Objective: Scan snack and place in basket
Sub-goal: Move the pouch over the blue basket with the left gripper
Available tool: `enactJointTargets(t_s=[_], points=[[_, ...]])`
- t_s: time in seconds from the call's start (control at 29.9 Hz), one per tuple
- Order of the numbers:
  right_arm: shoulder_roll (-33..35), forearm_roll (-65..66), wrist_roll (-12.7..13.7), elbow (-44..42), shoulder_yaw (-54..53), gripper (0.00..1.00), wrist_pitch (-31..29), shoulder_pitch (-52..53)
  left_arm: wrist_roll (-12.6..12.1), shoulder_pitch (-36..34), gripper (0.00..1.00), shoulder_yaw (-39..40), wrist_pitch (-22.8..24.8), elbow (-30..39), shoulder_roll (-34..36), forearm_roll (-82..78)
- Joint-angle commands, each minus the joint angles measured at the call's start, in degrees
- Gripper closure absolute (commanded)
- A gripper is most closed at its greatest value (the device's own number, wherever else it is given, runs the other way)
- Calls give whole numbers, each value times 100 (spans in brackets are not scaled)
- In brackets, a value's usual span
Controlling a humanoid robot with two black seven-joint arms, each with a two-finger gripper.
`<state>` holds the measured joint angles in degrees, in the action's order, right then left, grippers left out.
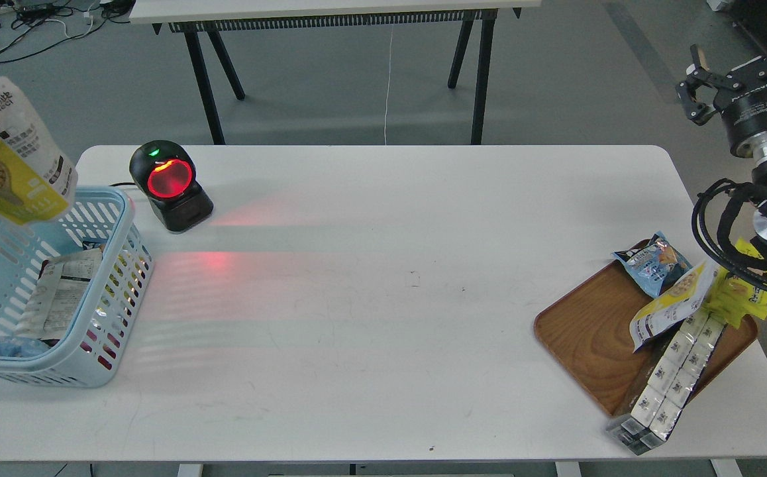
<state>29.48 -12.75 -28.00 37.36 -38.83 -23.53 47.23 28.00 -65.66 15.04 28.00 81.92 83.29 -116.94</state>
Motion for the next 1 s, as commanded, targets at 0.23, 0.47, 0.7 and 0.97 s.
enactJointTargets(t_s=[0.23,0.47,0.7,0.97], points=[[-21,0,0,0,-81,1,7,-12,0,53,100,-502,0,43,-164,13],[-65,0,0,0,-81,1,15,-12,0,53,100,-510,0,34,-357,13],[-74,0,0,8,-81,1,68,15,0,53,100,-502,0,25,-612,163],[-74,0,0,8,-90,1,68,76,0,70,100,-510,0,17,-692,171]])
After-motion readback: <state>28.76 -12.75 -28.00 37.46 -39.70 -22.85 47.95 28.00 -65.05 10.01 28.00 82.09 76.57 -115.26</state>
